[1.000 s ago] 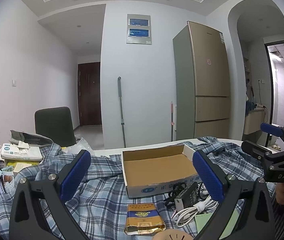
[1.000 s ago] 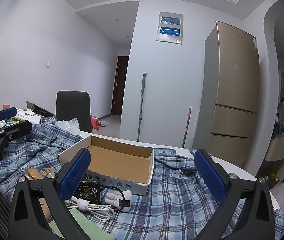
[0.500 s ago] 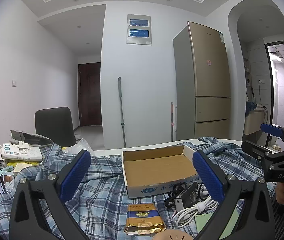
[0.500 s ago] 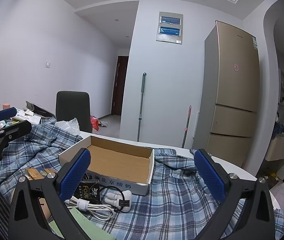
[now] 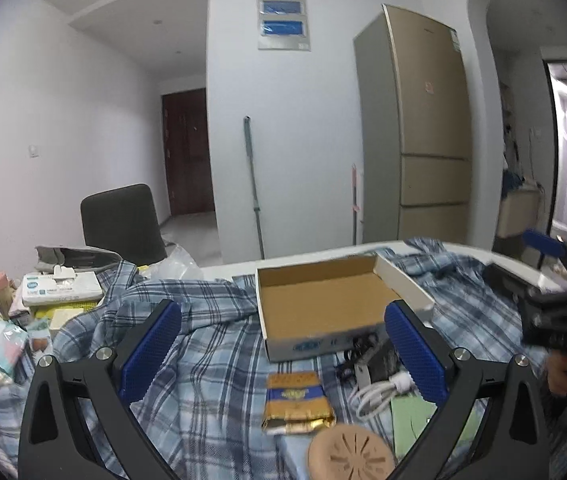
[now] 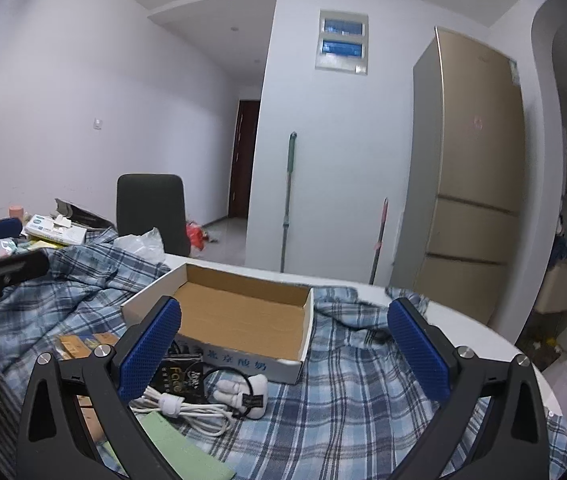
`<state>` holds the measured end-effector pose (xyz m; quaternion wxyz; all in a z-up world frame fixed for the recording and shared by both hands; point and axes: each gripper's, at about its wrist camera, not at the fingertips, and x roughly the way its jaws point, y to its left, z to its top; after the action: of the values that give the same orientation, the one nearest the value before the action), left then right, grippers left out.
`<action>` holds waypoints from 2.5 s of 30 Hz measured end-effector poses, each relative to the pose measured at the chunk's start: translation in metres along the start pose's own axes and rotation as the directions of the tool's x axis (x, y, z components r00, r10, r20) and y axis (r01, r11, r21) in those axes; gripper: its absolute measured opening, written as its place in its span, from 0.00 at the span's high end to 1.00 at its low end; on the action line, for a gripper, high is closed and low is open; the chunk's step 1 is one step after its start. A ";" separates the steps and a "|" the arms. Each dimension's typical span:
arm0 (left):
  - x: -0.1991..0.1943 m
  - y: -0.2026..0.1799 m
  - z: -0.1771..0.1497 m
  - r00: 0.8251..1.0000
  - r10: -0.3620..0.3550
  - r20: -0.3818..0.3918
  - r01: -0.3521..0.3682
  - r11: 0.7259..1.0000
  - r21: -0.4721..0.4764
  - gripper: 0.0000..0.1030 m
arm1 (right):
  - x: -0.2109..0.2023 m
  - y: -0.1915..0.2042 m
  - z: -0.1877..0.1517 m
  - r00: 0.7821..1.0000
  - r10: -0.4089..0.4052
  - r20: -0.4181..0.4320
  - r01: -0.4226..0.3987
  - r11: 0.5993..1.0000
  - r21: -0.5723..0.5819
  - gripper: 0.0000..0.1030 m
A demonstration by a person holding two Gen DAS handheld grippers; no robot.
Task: Organize soft objects
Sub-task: 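Lower the left gripper and grasp the beige round puck, then lift the beige puck with the left gripper while the right gripper grasps the black packet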
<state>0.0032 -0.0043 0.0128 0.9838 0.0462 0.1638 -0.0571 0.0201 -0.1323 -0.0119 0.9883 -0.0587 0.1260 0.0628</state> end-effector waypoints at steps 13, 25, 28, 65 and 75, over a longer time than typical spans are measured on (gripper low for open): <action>0.018 -0.029 -0.036 0.915 -0.062 -0.399 0.186 0.941 0.282 0.00 | -0.008 -0.010 0.007 0.987 0.071 -0.142 -0.059 0.994 0.088 0.00; 0.060 -0.078 -0.067 0.750 -0.065 -0.658 0.382 0.855 0.351 0.07 | 0.019 -0.022 -0.019 0.961 0.113 -0.251 -0.070 0.982 0.173 0.00; 0.070 -0.084 -0.074 0.724 -0.028 -0.689 0.392 0.839 0.378 0.07 | 0.021 -0.026 -0.020 0.958 0.119 -0.261 -0.070 0.979 0.190 0.00; 0.031 0.013 0.035 0.987 -0.145 0.061 0.151 0.983 -0.103 0.23 | 0.046 0.005 0.038 0.931 0.210 -0.300 -0.168 0.973 0.158 0.00; 0.051 0.018 0.000 0.995 -0.072 0.070 0.078 0.993 -0.089 0.23 | 0.110 0.050 0.007 0.860 0.292 -0.418 -0.263 0.957 0.126 0.06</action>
<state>0.0529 0.0086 -0.0028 0.9869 -0.0070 0.1348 -0.0879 0.1202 -0.0701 -0.0384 0.9176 -0.0206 0.3509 0.1856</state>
